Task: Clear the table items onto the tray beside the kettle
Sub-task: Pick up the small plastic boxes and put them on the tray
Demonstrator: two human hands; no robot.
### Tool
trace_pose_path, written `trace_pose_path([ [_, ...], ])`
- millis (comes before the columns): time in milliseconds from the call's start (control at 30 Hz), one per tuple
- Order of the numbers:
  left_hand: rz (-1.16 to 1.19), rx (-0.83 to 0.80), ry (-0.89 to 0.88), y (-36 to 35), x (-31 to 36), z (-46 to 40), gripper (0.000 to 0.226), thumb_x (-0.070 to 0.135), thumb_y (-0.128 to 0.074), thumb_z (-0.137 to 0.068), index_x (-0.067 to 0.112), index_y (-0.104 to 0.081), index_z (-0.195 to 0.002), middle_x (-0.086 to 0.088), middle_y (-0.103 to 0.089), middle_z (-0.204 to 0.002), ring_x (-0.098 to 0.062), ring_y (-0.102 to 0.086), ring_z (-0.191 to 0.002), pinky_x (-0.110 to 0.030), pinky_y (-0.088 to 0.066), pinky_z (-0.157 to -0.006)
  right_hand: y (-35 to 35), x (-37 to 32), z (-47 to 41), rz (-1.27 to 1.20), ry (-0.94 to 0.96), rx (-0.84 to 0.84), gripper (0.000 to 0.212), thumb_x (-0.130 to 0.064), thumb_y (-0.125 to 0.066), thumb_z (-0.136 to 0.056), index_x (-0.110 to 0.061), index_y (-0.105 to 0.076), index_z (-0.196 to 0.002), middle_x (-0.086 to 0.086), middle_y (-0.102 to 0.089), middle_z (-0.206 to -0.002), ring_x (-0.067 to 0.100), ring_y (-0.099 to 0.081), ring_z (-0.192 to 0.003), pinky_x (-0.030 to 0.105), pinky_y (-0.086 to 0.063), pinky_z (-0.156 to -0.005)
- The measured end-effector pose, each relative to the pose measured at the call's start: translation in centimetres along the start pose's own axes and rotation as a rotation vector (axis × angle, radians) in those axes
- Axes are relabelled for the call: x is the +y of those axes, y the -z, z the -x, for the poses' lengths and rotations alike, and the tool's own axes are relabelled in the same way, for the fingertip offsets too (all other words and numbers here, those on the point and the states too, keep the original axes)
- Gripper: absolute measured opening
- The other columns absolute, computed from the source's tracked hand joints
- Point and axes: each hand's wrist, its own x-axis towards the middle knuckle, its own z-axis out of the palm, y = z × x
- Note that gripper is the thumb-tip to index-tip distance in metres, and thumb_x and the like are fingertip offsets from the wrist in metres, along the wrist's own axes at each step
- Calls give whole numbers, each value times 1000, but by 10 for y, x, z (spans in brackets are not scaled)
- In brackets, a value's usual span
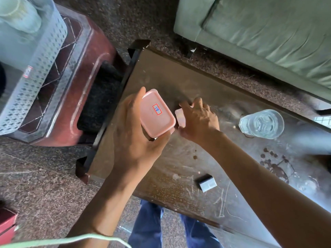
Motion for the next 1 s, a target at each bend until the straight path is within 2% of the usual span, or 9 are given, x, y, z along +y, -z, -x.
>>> trace_pose_path([
  [100,27,18,2,6,-8,-5,101,36,-93,-79,7,-46,-164,-8,-53,-155,-19,-55,-143,-18,-41,-117,4,-5,-2,-13,-29,39,70,-53,-79,-83,-27,-48,-139,13,-47,-134,39,-60,-121,47,-56,-86],
  [233,69,27,20,16,-14,-12,104,37,-94,-77,12,-45,-165,3,-50,-155,-5,-53,-140,-14,-43,-113,20,-14,-2,-58,-46,101,69,-47,-85,-77,-33,-52,-136,9,-50,-132,37,-64,-116,44,-55,-82],
  [433,26,42,39,57,-19,-41,103,44,-90,-77,16,-45,-165,-2,-55,-156,3,-48,-134,4,-29,-105,74,-41,2,-200,27,246,60,-37,-83,-71,-41,-59,-125,6,-50,-131,31,-64,-95,32,-42,-72],
  [533,-9,33,48,82,-23,-61,102,42,-90,-75,21,-46,-165,2,-56,-151,-5,-51,-133,2,-34,-102,106,-66,4,-274,100,320,51,-40,-82,-74,-37,-62,-122,3,-51,-129,22,-53,-80,30,-44,-71],
  [667,-37,97,45,117,-36,-85,103,29,-93,-74,25,-45,-164,8,-49,-149,-9,-51,-136,-21,-46,-102,147,-102,4,-410,237,435,47,-34,-82,-71,-33,-63,-114,1,-53,-122,20,-56,-81,28,-45,-71],
  [800,-46,213,40,149,-49,-101,99,39,-82,-71,25,-46,-163,10,-45,-147,-4,-50,-136,1,-35,-101,177,-138,2,-557,350,516,41,-32,-77,-68,-30,-63,-107,-1,-55,-112,0,-49,-84,4,-38,-73],
  [867,-38,277,28,162,-56,-105,95,42,-80,-72,21,-50,-160,6,-48,-145,1,-49,-132,4,-33,-103,188,-158,0,-598,395,550,38,-37,-70,-68,-30,-62,-105,-4,-55,-108,-9,-50,-87,-1,-37,-77],
  [933,-30,330,23,171,-63,-106,95,44,-77,-72,15,-52,-159,6,-47,-143,2,-49,-130,2,-34,-106,197,-177,-2,-639,441,562,37,-39,-69,-70,-28,-62,-105,-7,-56,-104,-4,-55,-92,7,-47,-82],
  [1000,-37,364,43,182,-73,-103,97,46,-76,-71,14,-52,-159,6,-45,-142,1,-48,-128,2,-33,-107,203,-198,-8,-677,482,556,38,-34,-76,-71,-24,-65,-106,-10,-58,-101,8,-62,-96,31,-59,-87],
])
